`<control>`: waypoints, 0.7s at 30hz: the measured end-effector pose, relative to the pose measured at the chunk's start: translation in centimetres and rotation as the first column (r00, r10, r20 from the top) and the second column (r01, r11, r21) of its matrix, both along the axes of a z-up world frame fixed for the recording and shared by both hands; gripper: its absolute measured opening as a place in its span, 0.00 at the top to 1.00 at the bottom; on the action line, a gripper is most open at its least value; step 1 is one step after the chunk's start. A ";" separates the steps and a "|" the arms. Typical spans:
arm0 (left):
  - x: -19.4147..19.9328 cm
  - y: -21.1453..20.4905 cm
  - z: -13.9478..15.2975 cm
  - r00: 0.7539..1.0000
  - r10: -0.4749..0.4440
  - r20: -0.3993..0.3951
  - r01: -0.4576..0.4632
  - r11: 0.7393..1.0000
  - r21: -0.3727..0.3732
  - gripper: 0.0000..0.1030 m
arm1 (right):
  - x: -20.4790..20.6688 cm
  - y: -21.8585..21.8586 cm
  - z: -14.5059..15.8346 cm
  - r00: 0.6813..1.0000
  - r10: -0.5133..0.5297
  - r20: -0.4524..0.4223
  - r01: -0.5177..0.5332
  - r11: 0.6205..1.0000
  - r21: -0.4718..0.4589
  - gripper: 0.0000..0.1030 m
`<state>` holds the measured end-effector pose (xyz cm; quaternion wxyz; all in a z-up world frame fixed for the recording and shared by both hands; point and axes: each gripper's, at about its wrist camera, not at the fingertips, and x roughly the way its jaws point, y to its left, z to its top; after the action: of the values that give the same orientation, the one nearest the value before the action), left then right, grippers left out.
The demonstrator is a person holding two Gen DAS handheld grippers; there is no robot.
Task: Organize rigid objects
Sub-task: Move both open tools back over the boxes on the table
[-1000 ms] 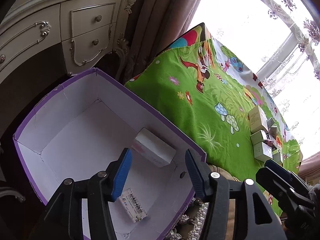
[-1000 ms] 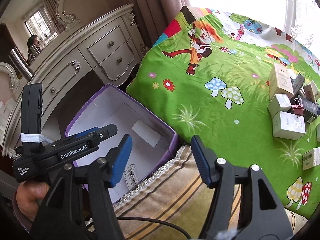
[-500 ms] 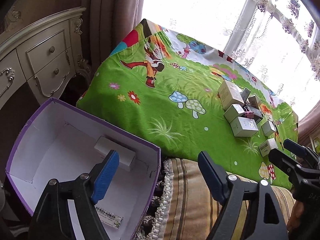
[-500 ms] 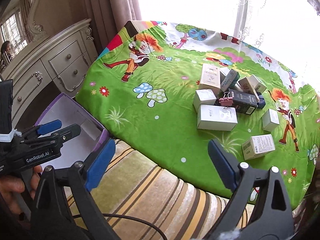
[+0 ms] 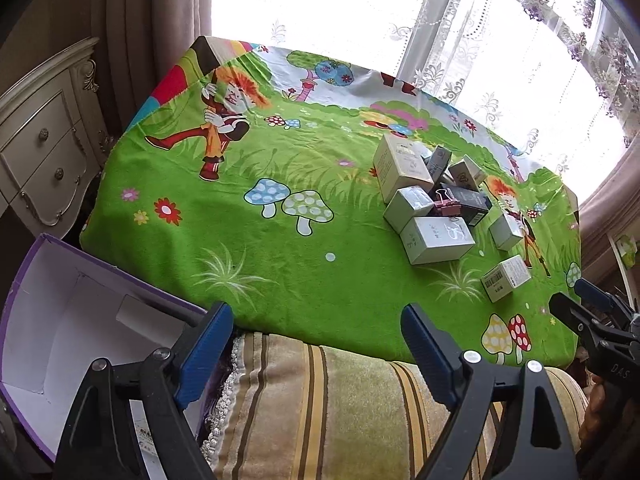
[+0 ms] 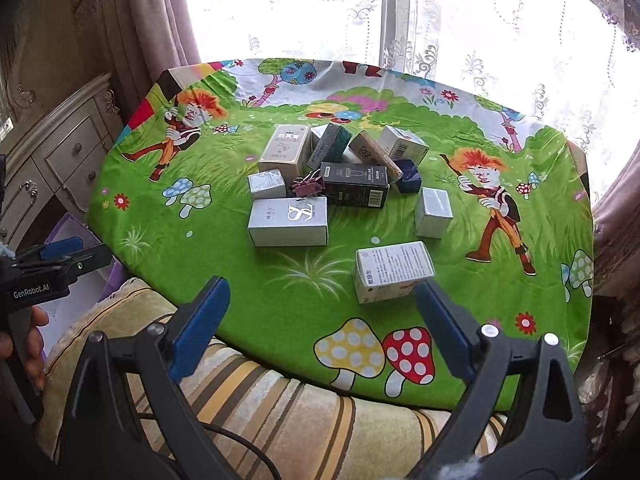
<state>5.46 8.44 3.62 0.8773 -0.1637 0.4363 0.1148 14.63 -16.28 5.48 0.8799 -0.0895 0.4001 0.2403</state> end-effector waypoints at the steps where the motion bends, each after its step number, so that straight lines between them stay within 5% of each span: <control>1: 0.3 -0.3 0.0 1.000 -0.007 -0.001 0.007 1.000 0.001 0.16 | 0.4 -0.5 -0.2 1.000 -0.004 -0.017 0.004 1.000 0.008 0.07; 12: 4.8 -4.1 0.6 0.989 -0.139 0.042 0.139 0.990 0.010 0.16 | 4.0 -2.5 -2.9 0.995 -0.050 -0.088 0.048 0.998 -0.031 0.07; 21: 10.6 -8.7 0.7 0.940 -0.337 0.043 0.331 0.937 0.115 0.18 | 6.7 -3.0 -4.9 0.989 -0.062 -0.134 0.055 0.997 -0.055 0.07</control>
<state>16.10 -0.27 4.34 0.9046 -0.0440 0.4236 -0.0180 21.30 -19.27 0.57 0.8547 -0.0834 0.4675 0.2096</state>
